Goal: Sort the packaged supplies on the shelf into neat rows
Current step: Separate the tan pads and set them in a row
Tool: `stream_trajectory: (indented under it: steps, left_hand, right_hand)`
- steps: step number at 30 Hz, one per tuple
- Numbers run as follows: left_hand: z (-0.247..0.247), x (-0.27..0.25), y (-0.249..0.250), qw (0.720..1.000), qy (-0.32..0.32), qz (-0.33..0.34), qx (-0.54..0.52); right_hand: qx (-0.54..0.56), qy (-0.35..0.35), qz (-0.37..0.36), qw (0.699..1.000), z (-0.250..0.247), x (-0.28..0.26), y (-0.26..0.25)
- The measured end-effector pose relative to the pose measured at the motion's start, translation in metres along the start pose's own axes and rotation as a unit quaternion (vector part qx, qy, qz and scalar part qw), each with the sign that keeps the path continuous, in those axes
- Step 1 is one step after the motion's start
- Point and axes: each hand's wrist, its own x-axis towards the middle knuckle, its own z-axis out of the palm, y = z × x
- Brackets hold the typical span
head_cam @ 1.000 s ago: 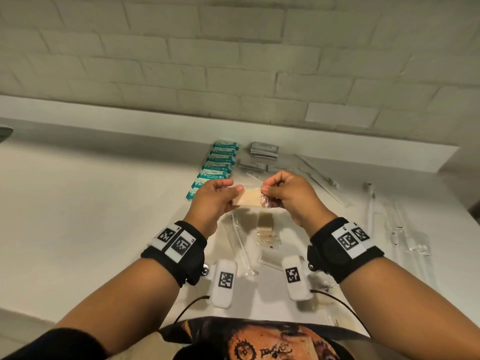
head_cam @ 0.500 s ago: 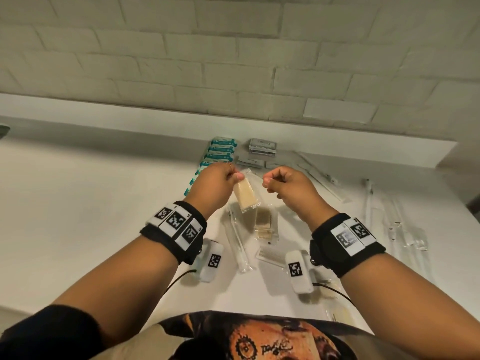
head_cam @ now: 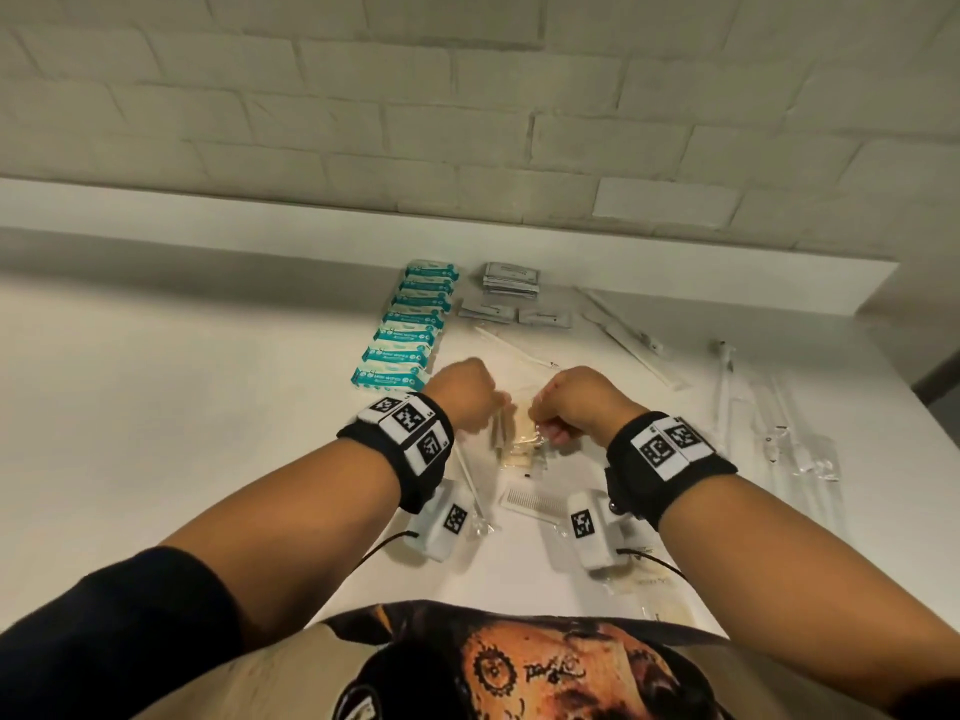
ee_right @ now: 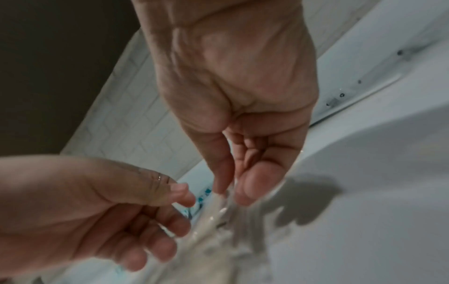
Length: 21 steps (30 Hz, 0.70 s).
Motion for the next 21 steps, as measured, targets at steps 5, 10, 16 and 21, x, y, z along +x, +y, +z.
stream_trajectory:
  steps: [5,10,16,21]
  left_hand:
    - [0.022,-0.001,-0.001,0.993,-0.081,-0.067,-0.046]
    - [0.029,0.004,-0.007,0.969,-0.101,-0.114,-0.193]
    - [0.032,-0.005,-0.012,0.929,-0.079,-0.102,-0.348]
    - [0.024,-0.001,-0.013,0.935,0.018,0.004,-0.355]
  right_hand:
    - [-0.021,-0.014,0.100,0.995,0.011,0.004,0.009]
    - [-0.056,-0.027,0.105,0.993,0.017,-0.002,0.003]
    - [-0.096,-0.009,0.040,0.995,0.021,-0.014,-0.003]
    - [-0.293,0.110,-0.143,0.939,0.009,-0.018,-0.011]
